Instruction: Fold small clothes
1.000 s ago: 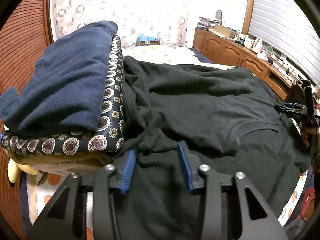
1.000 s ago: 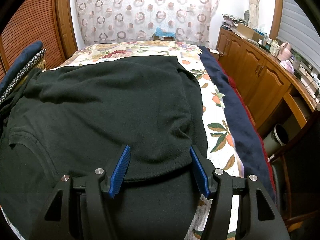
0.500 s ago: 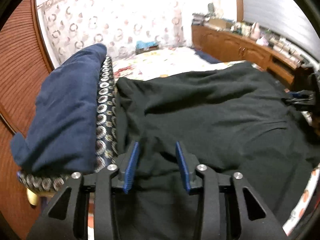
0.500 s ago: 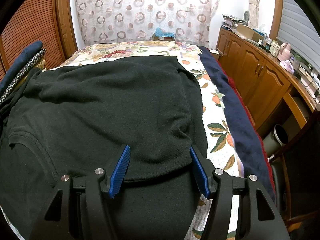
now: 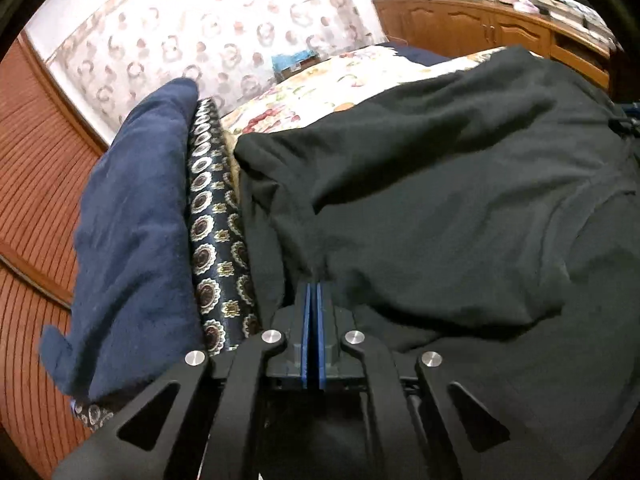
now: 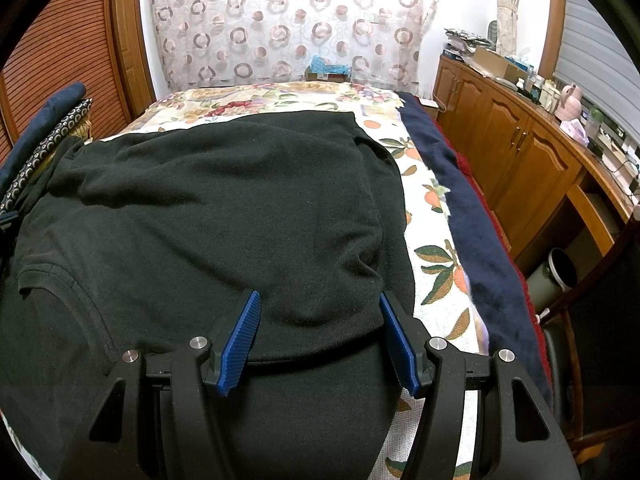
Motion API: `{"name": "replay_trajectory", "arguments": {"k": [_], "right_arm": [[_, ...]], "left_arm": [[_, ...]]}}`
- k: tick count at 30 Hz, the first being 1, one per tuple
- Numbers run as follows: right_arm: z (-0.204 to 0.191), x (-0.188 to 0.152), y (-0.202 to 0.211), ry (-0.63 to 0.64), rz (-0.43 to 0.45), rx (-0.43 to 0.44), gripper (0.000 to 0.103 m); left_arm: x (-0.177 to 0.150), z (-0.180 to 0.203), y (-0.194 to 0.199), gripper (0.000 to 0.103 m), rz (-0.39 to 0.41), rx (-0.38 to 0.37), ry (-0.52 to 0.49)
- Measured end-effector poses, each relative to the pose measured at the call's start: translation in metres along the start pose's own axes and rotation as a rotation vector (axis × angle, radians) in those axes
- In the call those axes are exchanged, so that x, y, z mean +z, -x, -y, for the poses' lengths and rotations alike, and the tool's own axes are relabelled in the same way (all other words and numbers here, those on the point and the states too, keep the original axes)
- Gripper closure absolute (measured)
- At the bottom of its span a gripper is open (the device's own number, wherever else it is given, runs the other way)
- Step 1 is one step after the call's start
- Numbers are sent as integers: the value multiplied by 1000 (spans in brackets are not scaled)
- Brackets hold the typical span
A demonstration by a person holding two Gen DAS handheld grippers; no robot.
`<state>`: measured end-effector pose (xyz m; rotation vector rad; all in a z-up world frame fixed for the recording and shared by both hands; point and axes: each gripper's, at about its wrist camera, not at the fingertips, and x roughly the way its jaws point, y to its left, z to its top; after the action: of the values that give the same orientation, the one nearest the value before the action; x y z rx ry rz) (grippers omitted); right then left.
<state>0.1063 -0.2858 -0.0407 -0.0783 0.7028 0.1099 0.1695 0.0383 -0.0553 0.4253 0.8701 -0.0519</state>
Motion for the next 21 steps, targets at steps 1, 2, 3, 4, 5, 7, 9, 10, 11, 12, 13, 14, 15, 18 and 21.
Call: {"name": "replay_trajectory", "arguments": {"k": [1, 2, 3, 4, 5, 7, 9, 10, 11, 12, 13, 14, 15, 18, 21], "right_arm": [[0, 0, 1, 3, 3, 2, 51], [-1, 0, 2, 5, 10, -4, 56], [-1, 0, 3, 6, 17, -9, 67], [-1, 0, 5, 5, 23, -8, 79], [-1, 0, 6, 6, 32, -2, 84], [-4, 1, 10, 17, 49, 14, 93], [-8, 0, 14, 37, 66, 17, 94], [-11, 0, 18, 45, 82, 19, 94], [-12, 1, 22, 45, 95, 25, 94], [-12, 3, 27, 43, 110, 32, 94], [-12, 5, 31, 39, 124, 38, 94], [-12, 7, 37, 38, 139, 44, 94], [-11, 9, 43, 36, 156, 49, 94], [-7, 12, 59, 25, 196, 78, 94], [-3, 9, 76, 24, 230, 104, 94]], "left_arm": [[0, -2, 4, 99, 11, -28, 18], [-1, -5, 9, 99, 27, -40, 34], [-2, -8, 16, 99, 52, -52, 55], [-1, -13, 25, 100, 84, -66, 87], [-1, -18, 33, 100, 109, -78, 114], [-2, -27, 50, 100, 165, -106, 162], [-3, -33, 61, 100, 199, -127, 187], [-3, -35, 69, 100, 219, -134, 201], [-4, -36, 73, 100, 234, -139, 208], [-4, -38, 79, 100, 249, -148, 213], [-5, -39, 85, 100, 266, -152, 221], [-6, -38, 91, 100, 281, -158, 228], [-6, -39, 97, 100, 297, -166, 235], [-9, -43, 110, 100, 330, -186, 263], [-18, -48, 122, 100, 354, -216, 296]]}}
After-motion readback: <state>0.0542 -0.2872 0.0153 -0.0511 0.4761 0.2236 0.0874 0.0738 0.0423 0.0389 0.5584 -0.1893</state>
